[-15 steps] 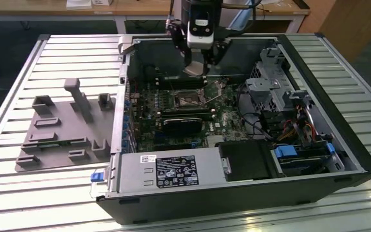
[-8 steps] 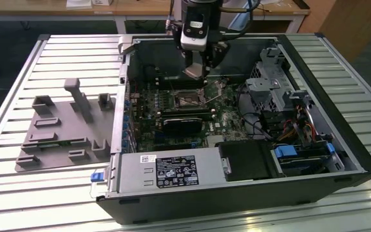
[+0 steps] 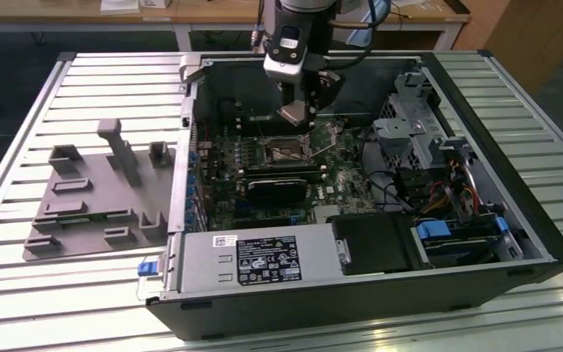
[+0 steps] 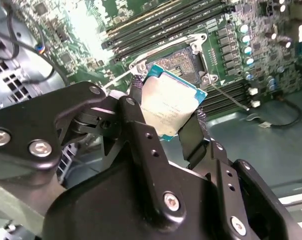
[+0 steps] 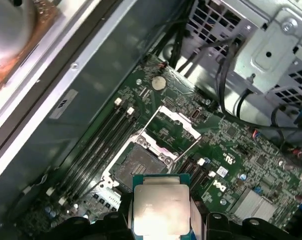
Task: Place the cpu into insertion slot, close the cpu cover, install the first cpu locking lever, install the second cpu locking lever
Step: 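Place the cpu into insertion slot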
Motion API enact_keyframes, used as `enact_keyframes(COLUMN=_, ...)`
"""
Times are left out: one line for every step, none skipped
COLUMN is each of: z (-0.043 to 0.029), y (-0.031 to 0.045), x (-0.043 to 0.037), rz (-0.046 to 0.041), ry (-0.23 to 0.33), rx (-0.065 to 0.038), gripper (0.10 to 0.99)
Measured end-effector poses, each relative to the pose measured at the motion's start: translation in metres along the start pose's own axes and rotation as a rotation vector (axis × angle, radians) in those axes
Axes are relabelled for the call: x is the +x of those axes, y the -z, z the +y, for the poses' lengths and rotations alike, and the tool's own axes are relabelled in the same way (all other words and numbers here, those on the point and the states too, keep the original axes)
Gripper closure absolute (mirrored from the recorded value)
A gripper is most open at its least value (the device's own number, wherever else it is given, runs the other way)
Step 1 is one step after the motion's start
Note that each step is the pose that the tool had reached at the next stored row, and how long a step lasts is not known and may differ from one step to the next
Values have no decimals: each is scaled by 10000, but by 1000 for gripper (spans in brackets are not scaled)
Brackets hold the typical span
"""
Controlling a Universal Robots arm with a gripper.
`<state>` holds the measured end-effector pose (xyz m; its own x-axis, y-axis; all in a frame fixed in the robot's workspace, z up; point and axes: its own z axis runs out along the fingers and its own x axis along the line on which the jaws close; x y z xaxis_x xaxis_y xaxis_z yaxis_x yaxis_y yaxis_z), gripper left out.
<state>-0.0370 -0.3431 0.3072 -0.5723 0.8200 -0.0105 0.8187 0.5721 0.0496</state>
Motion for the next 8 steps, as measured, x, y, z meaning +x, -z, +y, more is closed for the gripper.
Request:
enact_keyframes(z=-1, y=-12, x=1, rz=-8, ry=-161, rx=1, gripper=549)
enact_keyframes(z=-2, y=-23, x=1, rz=-16, ry=-314, rx=2, gripper=549)
enact_keyframes(z=-3, y=-32, x=1, rz=-25, ry=-470, rx=4, gripper=549)
enact_keyframes(z=-3, y=-40, x=1, rz=-34, ry=-634, rx=7, gripper=549)
enact_keyframes(z=-4, y=-48, x=2, rz=-43, ry=-812, rx=9, gripper=549)
enact_keyframes(z=-4, y=-56, x=2, rz=-52, ry=-993, rx=11, gripper=549)
enact_keyframes(z=-4, y=-65, x=2, rz=-61, ry=-1177, rx=13, gripper=549)
enact_keyframes(z=-5, y=-75, x=2, rz=-70, ry=-1357, rx=15, gripper=549)
